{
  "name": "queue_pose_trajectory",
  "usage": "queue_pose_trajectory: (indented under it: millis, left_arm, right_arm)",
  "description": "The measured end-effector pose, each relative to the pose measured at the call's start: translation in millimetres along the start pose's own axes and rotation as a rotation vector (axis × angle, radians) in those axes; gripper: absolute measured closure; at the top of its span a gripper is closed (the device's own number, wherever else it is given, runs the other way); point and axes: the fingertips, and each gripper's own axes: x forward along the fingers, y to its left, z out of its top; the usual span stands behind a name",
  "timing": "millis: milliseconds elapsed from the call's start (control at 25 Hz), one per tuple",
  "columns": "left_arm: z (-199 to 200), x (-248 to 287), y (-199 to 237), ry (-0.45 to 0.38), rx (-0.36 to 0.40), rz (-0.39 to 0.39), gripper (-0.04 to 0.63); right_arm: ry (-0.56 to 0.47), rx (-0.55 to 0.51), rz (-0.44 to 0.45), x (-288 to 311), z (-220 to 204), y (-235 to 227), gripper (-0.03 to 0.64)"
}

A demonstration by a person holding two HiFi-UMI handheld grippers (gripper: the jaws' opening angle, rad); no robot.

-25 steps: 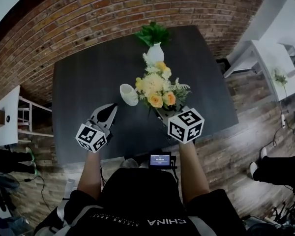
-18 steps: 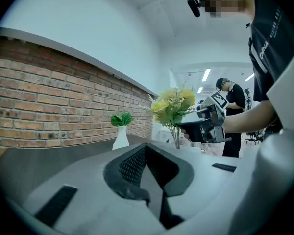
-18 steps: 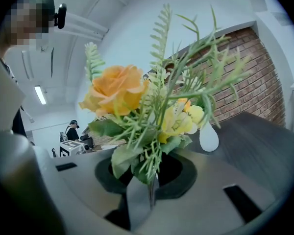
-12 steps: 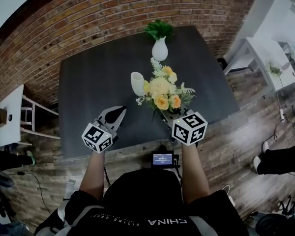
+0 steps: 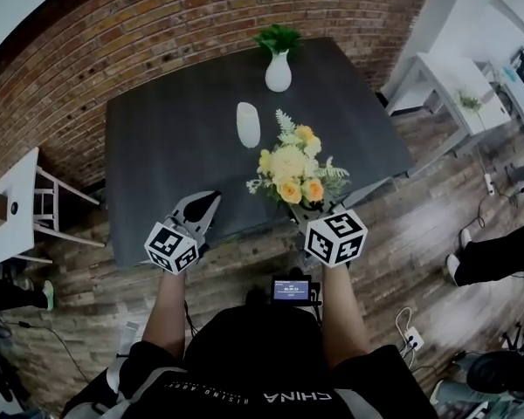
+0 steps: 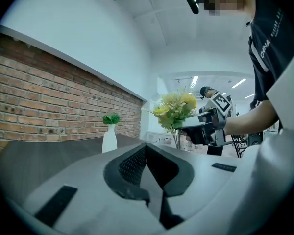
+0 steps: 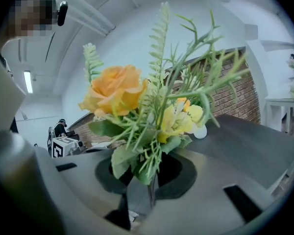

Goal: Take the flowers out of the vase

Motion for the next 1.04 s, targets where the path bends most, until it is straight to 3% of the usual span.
queue_pose_trajectory:
  millis: [640,1040]
  left_arm:
    - [3,15,-83,0.023,0.021,0.009,0.591]
    - [15,35,-104,0.019,0.035,0.019,0.591]
  right_arm:
    - [-0.003,-0.010,0.033,-85,-2,-17,0.530]
    - [-0.014,-0.025,0.081,-95,6,-24,0.530]
